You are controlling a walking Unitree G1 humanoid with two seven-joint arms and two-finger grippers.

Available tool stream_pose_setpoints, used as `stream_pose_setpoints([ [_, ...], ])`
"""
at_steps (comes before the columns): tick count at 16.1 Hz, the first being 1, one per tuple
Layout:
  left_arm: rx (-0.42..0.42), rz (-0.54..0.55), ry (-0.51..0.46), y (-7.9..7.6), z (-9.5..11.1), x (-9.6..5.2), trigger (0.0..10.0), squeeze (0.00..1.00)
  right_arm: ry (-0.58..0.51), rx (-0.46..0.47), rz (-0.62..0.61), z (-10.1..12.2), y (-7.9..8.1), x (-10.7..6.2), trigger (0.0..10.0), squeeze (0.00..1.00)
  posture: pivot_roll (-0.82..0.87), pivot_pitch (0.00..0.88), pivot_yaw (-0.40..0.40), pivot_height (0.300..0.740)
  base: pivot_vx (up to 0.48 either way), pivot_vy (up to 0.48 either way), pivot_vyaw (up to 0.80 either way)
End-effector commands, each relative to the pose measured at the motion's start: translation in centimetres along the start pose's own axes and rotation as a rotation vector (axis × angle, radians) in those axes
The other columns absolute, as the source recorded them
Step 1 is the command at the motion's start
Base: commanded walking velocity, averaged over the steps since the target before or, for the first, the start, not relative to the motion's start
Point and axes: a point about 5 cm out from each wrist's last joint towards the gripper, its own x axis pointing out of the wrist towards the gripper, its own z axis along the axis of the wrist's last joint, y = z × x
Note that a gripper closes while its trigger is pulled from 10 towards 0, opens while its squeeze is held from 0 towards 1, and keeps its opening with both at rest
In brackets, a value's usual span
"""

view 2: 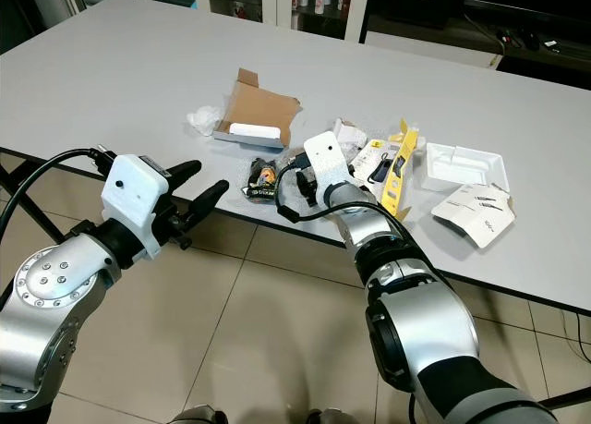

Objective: Picking trash to rubbish bin

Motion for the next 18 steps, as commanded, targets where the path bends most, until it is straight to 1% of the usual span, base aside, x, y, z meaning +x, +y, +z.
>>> stream_pose_setpoints([
  [1, 0.002, -0.006, -0.010, -0.1, 0.3, 0.2, 10.0, 0.00, -0.021, 0.011, -0.003, 0.6, -0.3, 0.0, 0.0, 0.00, 0.08, 0.084, -0.074, 0.740, 0.000, 0.000, 0.00],
  [8, 0.006, -0.001, -0.023, -0.2, 0.3, 0.7, 10.0, 0.00, -0.046, 0.039, -0.029, 0.7, -0.9, -0.1, 0.0, 0.00, 0.07, 0.066, -0.065, 0.740, 0.000, 0.000, 0.00],
  [9, 0.007, 0.002, -0.029, -0.2, 0.4, 0.8, 10.0, 0.00, -0.070, 0.060, -0.043, 1.1, -1.2, -0.1, 0.0, 0.00, 0.07, 0.063, -0.066, 0.740, 0.000, 0.000, 0.00],
  [10, 0.011, 0.008, -0.036, -0.1, 0.5, 0.8, 10.0, 0.00, -0.113, 0.112, -0.051, 1.7, -1.6, -0.2, 0.0, 0.00, 0.07, 0.061, -0.066, 0.740, 0.000, 0.000, 0.00],
  [11, 0.011, 0.015, -0.043, 0.0, 0.7, 0.9, 10.0, 0.00, -0.162, 0.150, -0.051, 2.4, -2.0, -0.3, 0.0, 0.00, 0.08, 0.058, -0.066, 0.740, 0.000, 0.000, 0.00],
  [12, 0.011, 0.022, -0.052, 0.1, 0.9, 0.9, 10.0, 0.00, -0.231, 0.179, -0.059, 3.6, -2.7, -0.5, 0.0, 0.00, 0.08, 0.055, -0.066, 0.740, 0.000, 0.000, 0.00],
  [14, 0.006, 0.027, -0.063, 0.1, 1.2, 1.0, 10.0, 0.00, -0.308, 0.210, -0.078, 4.7, -3.8, -1.1, 0.0, 0.00, 0.08, 0.051, -0.065, 0.740, 0.000, 0.000, 0.00],
  [15, 0.002, 0.029, -0.070, 0.1, 1.3, 1.1, 10.0, 0.00, -0.378, 0.220, -0.101, 5.4, -4.7, -2.1, 0.0, 0.00, 0.08, 0.044, -0.062, 0.740, 0.000, 0.000, 0.00],
  [16, -0.008, 0.032, -0.075, 0.0, 1.4, 1.1, 10.0, 0.00, -0.407, 0.221, -0.119, 5.5, -5.1, -2.7, 0.0, 0.00, 0.07, 0.041, -0.060, 0.740, 0.000, 0.000, 0.00],
  [17, -0.039, 0.042, -0.085, -0.3, 1.3, 1.3, 10.0, 0.00, -0.461, 0.250, -0.165, 5.5, -6.1, -4.8, 0.0, 0.00, 0.06, 0.030, -0.056, 0.740, 0.000, 0.000, 0.00],
  [18, -0.043, 0.044, -0.084, -0.5, 1.2, 1.4, 10.0, 0.00, -0.484, 0.255, -0.185, 5.4, -6.4, -5.7, 0.0, 0.00, 0.06, 0.028, -0.054, 0.740, 0.000, 0.000, 0.00],
])
